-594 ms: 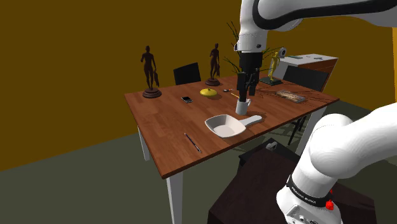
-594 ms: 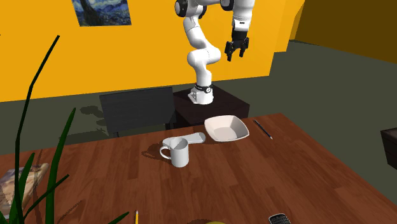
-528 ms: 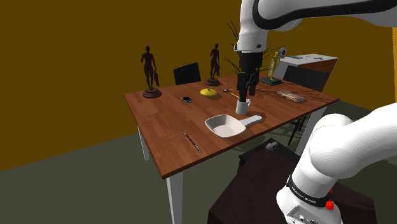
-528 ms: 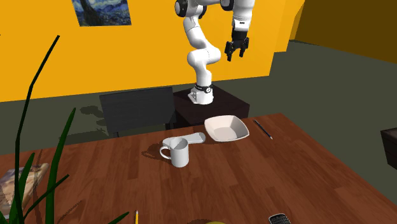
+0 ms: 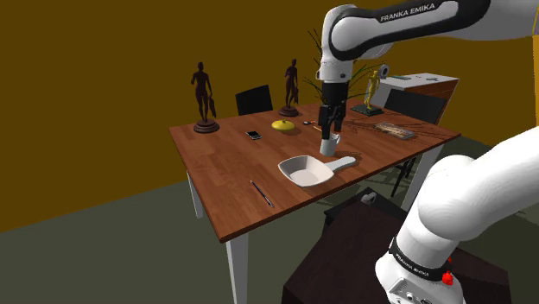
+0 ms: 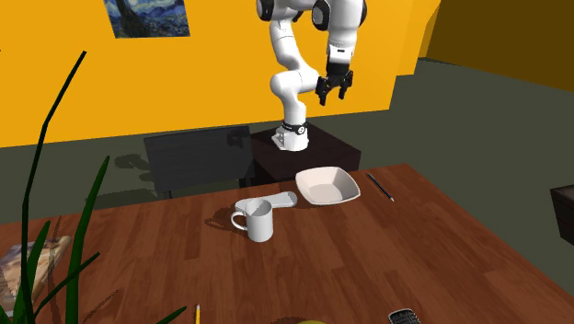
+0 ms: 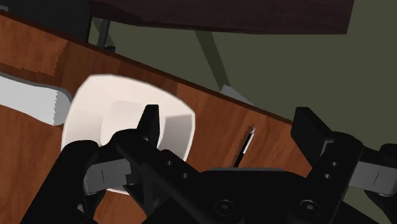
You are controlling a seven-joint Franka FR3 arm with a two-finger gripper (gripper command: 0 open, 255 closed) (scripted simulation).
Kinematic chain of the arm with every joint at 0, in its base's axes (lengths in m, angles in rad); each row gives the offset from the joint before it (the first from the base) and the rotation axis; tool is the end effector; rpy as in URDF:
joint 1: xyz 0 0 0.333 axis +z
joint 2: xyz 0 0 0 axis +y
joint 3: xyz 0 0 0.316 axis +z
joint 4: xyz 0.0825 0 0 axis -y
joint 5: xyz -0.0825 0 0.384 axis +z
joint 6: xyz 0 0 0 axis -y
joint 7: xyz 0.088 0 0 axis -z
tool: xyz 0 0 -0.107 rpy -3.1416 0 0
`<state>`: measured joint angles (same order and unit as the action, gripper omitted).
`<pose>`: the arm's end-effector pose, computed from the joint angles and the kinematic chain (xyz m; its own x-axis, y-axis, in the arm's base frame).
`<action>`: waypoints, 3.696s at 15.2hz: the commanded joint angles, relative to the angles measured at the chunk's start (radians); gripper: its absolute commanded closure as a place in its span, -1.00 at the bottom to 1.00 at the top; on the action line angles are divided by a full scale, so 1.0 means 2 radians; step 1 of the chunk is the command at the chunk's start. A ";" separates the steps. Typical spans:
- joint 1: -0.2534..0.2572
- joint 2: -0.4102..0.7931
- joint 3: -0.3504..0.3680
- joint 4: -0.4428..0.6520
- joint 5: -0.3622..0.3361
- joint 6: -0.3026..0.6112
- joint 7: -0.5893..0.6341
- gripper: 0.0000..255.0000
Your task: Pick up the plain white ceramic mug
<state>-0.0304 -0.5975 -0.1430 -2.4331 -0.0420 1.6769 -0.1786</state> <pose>0.3470 -0.0696 0.4978 0.9871 0.0488 -0.1523 0.0388 -0.9969 -0.0679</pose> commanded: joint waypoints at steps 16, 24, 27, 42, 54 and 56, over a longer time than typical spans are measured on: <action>-0.051 0.265 -0.113 0.115 -0.024 0.154 -0.132 -1.00; -0.087 0.411 -0.138 0.226 0.020 0.186 -0.201 -1.00; -0.107 0.467 -0.140 0.278 0.040 0.188 -0.223 -1.00; -0.154 0.592 -0.129 0.371 0.079 0.217 -0.255 -1.00; -0.152 0.585 -0.131 0.374 0.076 0.208 -0.255 1.00; -0.151 0.577 -0.133 0.377 0.074 0.198 -0.254 1.00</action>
<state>-0.3345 0.5670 -0.4064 -1.6788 0.1087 2.0816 -0.6877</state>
